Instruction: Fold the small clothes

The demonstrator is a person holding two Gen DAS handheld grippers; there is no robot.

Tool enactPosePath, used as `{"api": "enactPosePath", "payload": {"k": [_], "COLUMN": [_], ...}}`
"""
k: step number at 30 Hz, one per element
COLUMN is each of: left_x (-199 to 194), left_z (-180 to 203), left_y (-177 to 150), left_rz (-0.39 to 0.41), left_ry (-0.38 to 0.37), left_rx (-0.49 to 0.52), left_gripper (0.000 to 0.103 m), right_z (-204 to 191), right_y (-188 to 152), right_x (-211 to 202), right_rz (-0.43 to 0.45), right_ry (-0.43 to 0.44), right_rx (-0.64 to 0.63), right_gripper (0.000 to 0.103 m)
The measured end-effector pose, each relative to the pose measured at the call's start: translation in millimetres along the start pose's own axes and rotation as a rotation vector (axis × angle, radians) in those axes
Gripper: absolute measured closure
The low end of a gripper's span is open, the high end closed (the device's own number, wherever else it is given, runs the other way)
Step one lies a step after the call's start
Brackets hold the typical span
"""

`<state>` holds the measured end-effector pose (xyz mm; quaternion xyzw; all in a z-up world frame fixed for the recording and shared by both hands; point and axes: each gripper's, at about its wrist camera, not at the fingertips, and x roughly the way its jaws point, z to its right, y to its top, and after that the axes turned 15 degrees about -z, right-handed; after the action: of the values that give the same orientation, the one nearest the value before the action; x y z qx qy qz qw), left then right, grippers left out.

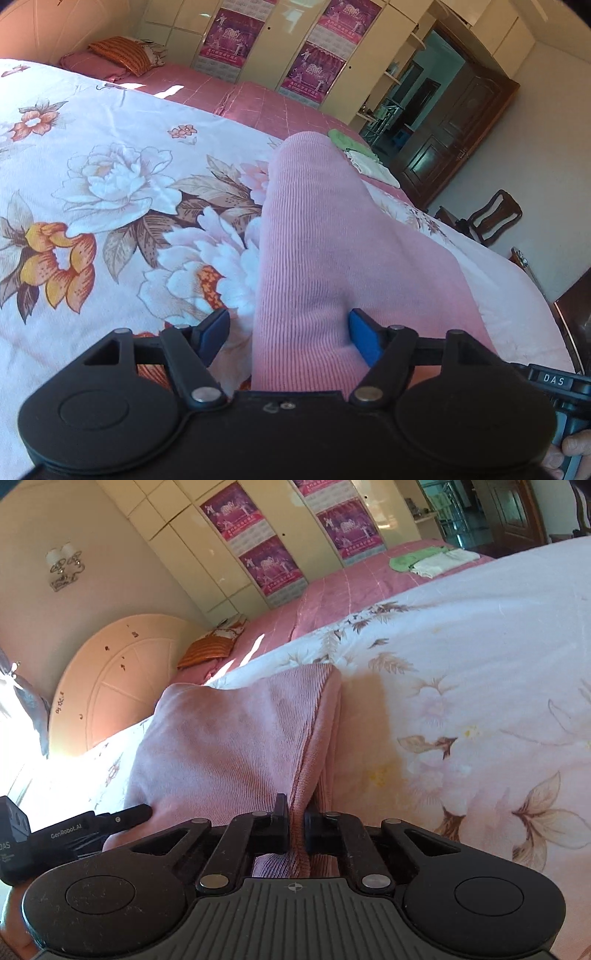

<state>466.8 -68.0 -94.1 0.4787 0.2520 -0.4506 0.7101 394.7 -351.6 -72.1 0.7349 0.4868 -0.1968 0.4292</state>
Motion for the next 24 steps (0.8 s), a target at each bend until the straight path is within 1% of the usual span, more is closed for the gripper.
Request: {"api": "enactPosePath", "payload": {"k": [2,3,4,5,6,8,10,11,14,15,17,18,19,21,24], "left_x": [-1,-6,-13,-21,-29,-42,-53,-58,-68,-68,-61,-56,-52,-52,-52], "left_z": [4,4,4,2,1,-2,-3,-3,-1,-1,-2,-5,-8,-9,-5], "left_y": [0,1,2,0,-2,-10,-20,-26,-47,-54,-64,-67,-69,-69,-68], "left_rz": [-0.001,-0.010,-0.015,-0.008,0.000,0.007,0.016,0.015,0.023,0.021,0.003,-0.016,-0.020,-0.004,-0.002], "left_ry": [0.033,0.040,0.030,0.015,0.007,-0.012,-0.034,-0.049,-0.049,-0.034,0.004,0.019,0.018,0.022,0.042], "left_rx": [0.055,0.057,0.061,0.066,0.068,0.077,0.069,0.063,0.041,0.029,0.004,-0.024,-0.045,-0.048,-0.039], "left_gripper": [0.031,0.031,0.034,0.035,0.035,0.035,0.035,0.035,0.035,0.035,0.035,0.034,0.034,0.032,0.033], "right_z": [-1,-2,-4,-6,-6,-3,3,5,6,4,2,1,0,2,10], "right_y": [2,4,4,3,1,-9,-26,-36,-59,-64,-69,-69,-67,-64,-61], "right_x": [-2,-5,-11,-19,-28,-45,-57,-60,-65,-65,-61,-57,-52,-44,-35], "right_rz": [0.010,0.012,0.017,0.030,0.044,0.049,0.031,0.019,0.004,0.002,-0.006,-0.011,-0.015,-0.019,-0.020], "right_ry": [0.003,0.000,-0.007,-0.009,-0.007,0.021,0.093,0.116,0.166,0.184,0.212,0.205,0.197,0.176,0.228], "right_rx": [0.007,0.013,0.014,0.002,-0.012,-0.011,0.038,0.063,0.124,0.146,0.184,0.195,0.209,0.269,0.344], "right_gripper": [0.096,0.095,0.085,0.073,0.070,0.070,0.070,0.070,0.070,0.070,0.070,0.070,0.070,0.070,0.070]}}
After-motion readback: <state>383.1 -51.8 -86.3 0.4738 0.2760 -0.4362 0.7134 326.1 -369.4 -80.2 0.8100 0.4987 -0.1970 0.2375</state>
